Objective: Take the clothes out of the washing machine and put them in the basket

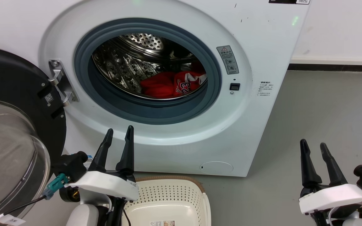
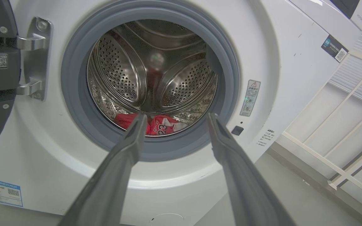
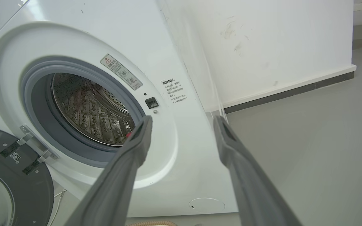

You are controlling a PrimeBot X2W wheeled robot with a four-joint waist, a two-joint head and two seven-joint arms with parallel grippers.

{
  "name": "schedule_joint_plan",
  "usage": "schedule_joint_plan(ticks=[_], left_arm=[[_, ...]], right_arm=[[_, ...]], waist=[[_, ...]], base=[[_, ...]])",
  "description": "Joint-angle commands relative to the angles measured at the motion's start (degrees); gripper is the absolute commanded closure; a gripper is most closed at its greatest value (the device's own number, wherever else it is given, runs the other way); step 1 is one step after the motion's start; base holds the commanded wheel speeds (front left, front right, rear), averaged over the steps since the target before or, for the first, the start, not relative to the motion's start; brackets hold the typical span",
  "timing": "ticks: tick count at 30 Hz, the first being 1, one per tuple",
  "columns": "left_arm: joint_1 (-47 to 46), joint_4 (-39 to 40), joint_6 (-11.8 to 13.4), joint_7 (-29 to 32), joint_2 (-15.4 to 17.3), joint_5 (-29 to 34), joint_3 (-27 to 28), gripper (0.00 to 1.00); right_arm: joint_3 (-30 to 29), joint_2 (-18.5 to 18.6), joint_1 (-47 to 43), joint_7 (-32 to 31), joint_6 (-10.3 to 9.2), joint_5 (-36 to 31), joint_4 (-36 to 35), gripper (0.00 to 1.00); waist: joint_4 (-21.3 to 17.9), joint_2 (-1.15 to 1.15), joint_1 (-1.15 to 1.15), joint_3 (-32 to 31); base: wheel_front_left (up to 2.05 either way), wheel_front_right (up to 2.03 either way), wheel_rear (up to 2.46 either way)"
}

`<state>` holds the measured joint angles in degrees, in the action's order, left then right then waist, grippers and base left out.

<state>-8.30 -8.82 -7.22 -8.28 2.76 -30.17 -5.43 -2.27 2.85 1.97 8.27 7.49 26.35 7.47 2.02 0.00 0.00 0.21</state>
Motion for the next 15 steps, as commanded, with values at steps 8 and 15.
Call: schedule_joint_plan(ticks=[8,15], left_arm=[[-1.5,-0.5,0.5,-1.6,0.2,6.9,-0.9,0.00],[-1.6,-1.4,0.7,-2.6,0.3,11.3,-1.5,0.00]], right_arm=[[0.1,0.1,-0.2,1.6,0.00,-6.7,-0.4,0.00],[-0.1,0.1,-0.5,2.6,0.00,-11.1,0.0,0.00]], waist=[[0.3,0.00,0.00,0.0],[0.5,0.00,0.00,0.1]], base=[[0.00,0.00,0.00],[0.00,0.00,0.00]])
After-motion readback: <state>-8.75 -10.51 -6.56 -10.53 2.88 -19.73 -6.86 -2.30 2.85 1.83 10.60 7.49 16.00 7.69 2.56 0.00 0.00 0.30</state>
